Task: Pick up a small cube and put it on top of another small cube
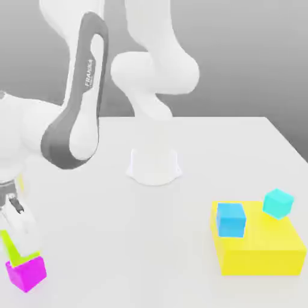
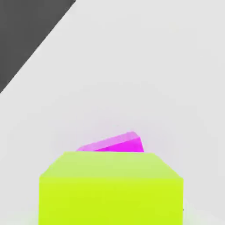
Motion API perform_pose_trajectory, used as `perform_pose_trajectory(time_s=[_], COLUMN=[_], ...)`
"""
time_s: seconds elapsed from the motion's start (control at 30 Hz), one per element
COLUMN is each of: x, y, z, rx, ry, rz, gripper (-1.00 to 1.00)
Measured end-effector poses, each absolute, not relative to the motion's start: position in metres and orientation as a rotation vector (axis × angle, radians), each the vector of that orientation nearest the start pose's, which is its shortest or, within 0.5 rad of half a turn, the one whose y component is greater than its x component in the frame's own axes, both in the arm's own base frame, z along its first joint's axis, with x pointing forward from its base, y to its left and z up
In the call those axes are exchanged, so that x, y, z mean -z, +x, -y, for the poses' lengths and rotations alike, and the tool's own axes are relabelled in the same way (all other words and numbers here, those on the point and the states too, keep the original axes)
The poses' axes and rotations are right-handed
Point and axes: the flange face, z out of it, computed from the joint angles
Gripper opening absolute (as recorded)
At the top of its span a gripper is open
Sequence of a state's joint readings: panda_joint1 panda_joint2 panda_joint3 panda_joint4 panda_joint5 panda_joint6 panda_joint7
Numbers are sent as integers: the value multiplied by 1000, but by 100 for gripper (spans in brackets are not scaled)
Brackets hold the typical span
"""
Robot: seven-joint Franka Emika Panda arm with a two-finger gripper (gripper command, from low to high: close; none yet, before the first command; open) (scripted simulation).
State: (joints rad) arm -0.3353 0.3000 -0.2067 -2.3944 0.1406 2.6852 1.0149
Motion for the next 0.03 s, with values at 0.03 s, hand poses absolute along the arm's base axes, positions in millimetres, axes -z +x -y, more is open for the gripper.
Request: perform_pose_trajectory(time_s=[0.03], x=[-196], y=[424], z=[265], rx=[0], ry=[-2103], rz=[-2332], gripper=[100])
